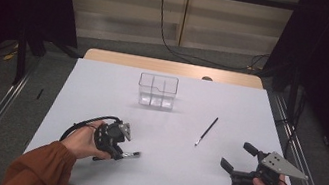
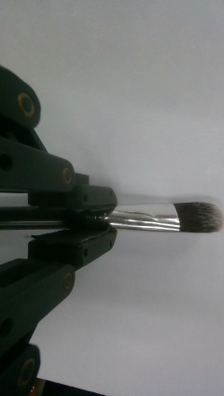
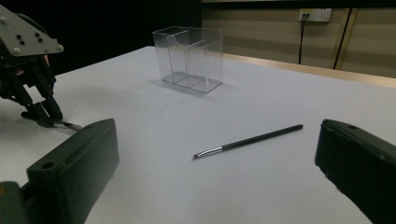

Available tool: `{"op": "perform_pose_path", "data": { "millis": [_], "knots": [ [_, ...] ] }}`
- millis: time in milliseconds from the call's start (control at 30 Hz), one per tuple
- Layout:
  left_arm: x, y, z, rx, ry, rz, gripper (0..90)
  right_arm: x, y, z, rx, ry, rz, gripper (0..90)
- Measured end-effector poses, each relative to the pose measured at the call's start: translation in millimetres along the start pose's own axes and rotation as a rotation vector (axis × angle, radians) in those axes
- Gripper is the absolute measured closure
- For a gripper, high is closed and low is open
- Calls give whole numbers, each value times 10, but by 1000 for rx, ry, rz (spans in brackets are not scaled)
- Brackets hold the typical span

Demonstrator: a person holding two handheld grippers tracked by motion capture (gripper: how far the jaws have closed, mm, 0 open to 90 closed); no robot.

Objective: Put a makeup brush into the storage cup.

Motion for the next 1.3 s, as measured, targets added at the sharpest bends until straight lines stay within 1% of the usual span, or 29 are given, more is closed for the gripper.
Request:
{"op": "perform_pose_path", "data": {
  "millis": [67,133,167,200,233,267,300,367,400,433,500,533,567,600,667,700,767,867,900,933,967,1033,1100,1133,1167,1200,1233,1300],
  "knots": [
    [15,4,8,3,-7,9,790,-2,1,0,0,1,0,0],
    [9,-4,1,4,-4,9,792,-1,1,0,0,0,0,0],
    [13,-5,-4,13,-15,6,792,-2,1,0,1,2,0,0],
    [13,-7,-10,22,-18,12,792,-2,1,0,1,2,0,0],
    [7,-18,-19,19,-7,13,793,-2,0,1,2,1,0,0],
    [14,-16,-22,32,-21,14,793,-1,0,1,2,2,0,0],
    [7,-24,-29,38,-25,23,793,1,4,1,2,4,-1,0],
    [-11,-54,-40,62,-40,24,793,2,6,1,2,4,-2,0],
    [-17,-79,-43,80,-49,30,793,4,6,0,0,2,-3,0],
    [-19,-104,-48,99,-54,19,793,2,4,1,1,4,-2,0],
    [-30,-157,-58,128,-66,45,794,2,2,1,3,3,-3,0],
    [-36,-185,-69,149,-81,52,794,2,1,1,4,3,-3,0],
    [-44,-201,-76,160,-89,63,794,3,2,1,3,3,-3,0],
    [-51,-218,-83,175,-100,66,793,0,0,1,2,3,-1,0],
    [-77,-260,-94,216,-123,118,793,-2,-3,1,4,4,-1,0],
    [-81,-272,-98,239,-137,111,793,-2,-3,1,4,5,-2,0],
    [-82,-289,-96,271,-164,136,794,-1,-3,2,6,6,-3,0],
    [-82,-321,-98,314,-190,153,793,0,-1,1,4,3,-3,0],
    [-82,-331,-100,328,-194,153,793,-2,-1,2,4,4,-2,0],
    [-78,-339,-98,340,-204,170,793,-3,-2,1,3,4,-2,0],
    [-78,-348,-104,348,-206,163,793,-3,-3,1,3,3,-1,0],
    [-76,-359,-113,367,-215,183,793,-2,-2,2,4,5,-2,0],
    [-69,-360,-121,382,-223,190,793,-2,-3,1,4,5,-2,0],
    [-64,-357,-126,404,-235,180,793,-2,-3,2,5,5,-3,0],
    [-61,-358,-131,415,-241,184,793,-3,-5,2,5,6,-2,0],
    [-52,-358,-135,426,-257,204,793,-3,-5,2,5,6,-2,0],
    [-41,-355,-137,438,-269,209,793,-3,-4,1,4,5,-2,0],
    [-28,-360,-148,461,-277,235,794,-3,-4,2,5,3,-1,0]
  ]
}}
Point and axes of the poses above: each handheld gripper's, and its own axes: y roughly forward along the jaws, z roughly out of its top, x roughly to its right, the point moved 3 cm from there along y, roughly forward along the jaws, and after that the axes turned 14 degrees about y, right-handed, at the moved point
